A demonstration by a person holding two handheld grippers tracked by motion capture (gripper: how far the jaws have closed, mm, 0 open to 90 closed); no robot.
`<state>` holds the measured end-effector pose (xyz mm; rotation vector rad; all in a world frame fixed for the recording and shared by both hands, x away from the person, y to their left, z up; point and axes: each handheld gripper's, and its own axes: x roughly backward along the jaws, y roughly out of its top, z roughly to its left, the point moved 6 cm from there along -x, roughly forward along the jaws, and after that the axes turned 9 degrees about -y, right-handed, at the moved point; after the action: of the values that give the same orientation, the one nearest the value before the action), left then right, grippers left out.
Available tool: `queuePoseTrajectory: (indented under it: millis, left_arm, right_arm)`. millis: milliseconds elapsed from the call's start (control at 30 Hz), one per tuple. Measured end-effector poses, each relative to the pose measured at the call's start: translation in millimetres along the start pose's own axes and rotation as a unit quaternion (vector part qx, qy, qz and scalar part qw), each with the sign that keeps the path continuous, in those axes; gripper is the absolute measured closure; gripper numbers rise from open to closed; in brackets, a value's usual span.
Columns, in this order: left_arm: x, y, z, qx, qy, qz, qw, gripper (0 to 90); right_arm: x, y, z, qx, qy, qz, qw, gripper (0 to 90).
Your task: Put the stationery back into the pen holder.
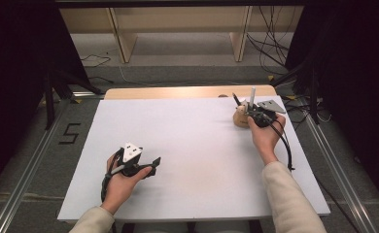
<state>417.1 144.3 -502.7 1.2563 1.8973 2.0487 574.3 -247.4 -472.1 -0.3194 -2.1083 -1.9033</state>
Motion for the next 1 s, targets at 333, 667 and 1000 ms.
queuePoseTrajectory:
  millis: [333,667,1000]
  left_arm:
    - [0.1,0.2,0.1,-0.001,0.000,-0.001,1.0000,20.8]
    - [-0.1,-0.1,-0.1,0.001,-0.001,-0.001,1.0000,20.8]
    - [0.3,0.1,0.3,0.000,0.000,-0.001,1.0000,20.8]
  right_arm:
    - [-3.0,-3.8,0.4,0.006,0.001,0.009,0.9999,76.6]
    - [-3.6,-4.9,1.5,0.009,0.003,0.012,0.9999,75.2]
    - [-1.7,-4.3,0.3,0.008,0.002,0.011,0.9999,71.7]
